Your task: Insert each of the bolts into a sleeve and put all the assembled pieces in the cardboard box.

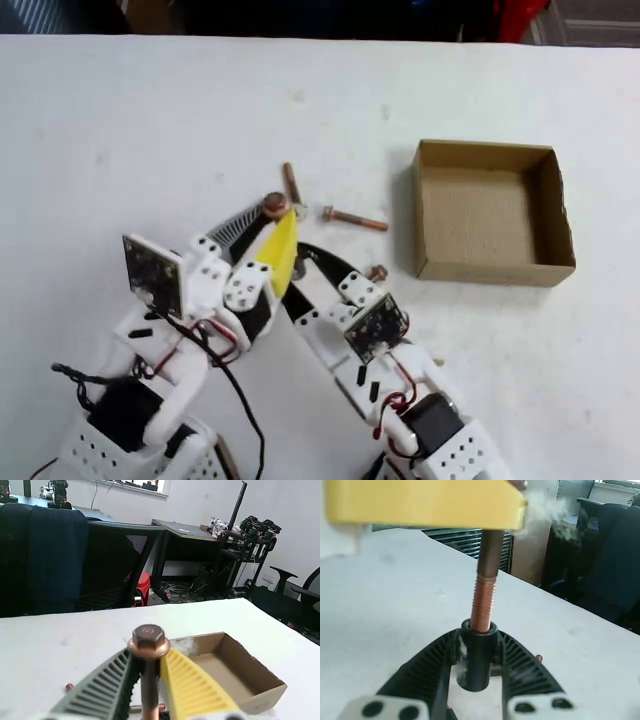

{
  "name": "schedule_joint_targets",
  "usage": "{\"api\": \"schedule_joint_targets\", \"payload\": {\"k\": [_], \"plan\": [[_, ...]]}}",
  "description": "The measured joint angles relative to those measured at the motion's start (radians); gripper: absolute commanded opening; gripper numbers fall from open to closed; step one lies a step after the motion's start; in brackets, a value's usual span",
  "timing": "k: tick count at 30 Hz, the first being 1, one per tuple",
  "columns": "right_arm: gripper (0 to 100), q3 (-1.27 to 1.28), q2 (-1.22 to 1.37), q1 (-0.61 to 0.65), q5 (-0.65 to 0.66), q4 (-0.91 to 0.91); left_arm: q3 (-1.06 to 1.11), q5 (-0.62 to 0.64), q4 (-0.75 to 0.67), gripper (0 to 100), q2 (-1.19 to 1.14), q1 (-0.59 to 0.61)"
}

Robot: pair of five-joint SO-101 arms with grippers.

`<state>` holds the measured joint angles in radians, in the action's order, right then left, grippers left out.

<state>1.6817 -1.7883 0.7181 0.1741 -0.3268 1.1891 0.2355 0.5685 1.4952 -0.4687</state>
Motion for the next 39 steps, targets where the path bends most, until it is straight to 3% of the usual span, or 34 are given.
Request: {"api": "schedule_joint_targets", "payload": {"k": [13,39], "plan": [[1.7,0.000,0.000,0.006,0.000,0.000,-0.005,0.000,0.137,2,0.000,-0.008],[1.7,0.000,0.000,-0.002,-0.002,0.000,0.051,-0.002,0.137,2,0.002,-0.020]]}}
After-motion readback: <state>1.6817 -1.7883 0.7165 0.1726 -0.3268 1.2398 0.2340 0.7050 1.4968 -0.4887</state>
